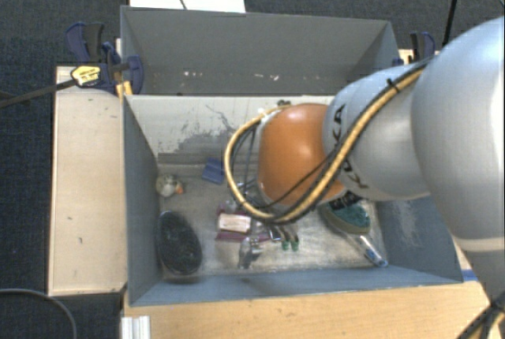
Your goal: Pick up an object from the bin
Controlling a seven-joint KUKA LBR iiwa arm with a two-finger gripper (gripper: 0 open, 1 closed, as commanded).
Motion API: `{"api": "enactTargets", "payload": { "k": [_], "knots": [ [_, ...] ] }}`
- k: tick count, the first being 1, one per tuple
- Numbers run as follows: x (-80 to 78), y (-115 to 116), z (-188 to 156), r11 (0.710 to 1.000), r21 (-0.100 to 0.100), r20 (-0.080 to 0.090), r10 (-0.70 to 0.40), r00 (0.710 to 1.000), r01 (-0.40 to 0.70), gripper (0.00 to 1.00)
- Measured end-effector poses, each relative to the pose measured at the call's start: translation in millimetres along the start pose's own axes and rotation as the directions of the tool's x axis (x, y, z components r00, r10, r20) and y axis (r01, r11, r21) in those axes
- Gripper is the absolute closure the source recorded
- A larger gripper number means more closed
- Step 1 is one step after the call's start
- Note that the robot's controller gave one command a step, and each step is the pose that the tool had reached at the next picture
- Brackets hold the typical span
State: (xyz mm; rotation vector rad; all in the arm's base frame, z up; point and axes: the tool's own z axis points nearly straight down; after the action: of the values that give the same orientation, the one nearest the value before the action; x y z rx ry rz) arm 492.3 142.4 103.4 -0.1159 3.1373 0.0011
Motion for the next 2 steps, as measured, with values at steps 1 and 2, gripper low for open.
{"api": "enactTargets", "payload": {
  "k": [1, 2],
  "knots": [
    [-21.3, -10.3, 31.8, 0.994, -0.003, 0.009, 0.109, 0.994, -0.108, 0.00],
    [-32.2, -81.0, 30.4, 0.998, -0.001, 0.011, 0.057, 0.998, -0.057, 0.00]
  ]
}}
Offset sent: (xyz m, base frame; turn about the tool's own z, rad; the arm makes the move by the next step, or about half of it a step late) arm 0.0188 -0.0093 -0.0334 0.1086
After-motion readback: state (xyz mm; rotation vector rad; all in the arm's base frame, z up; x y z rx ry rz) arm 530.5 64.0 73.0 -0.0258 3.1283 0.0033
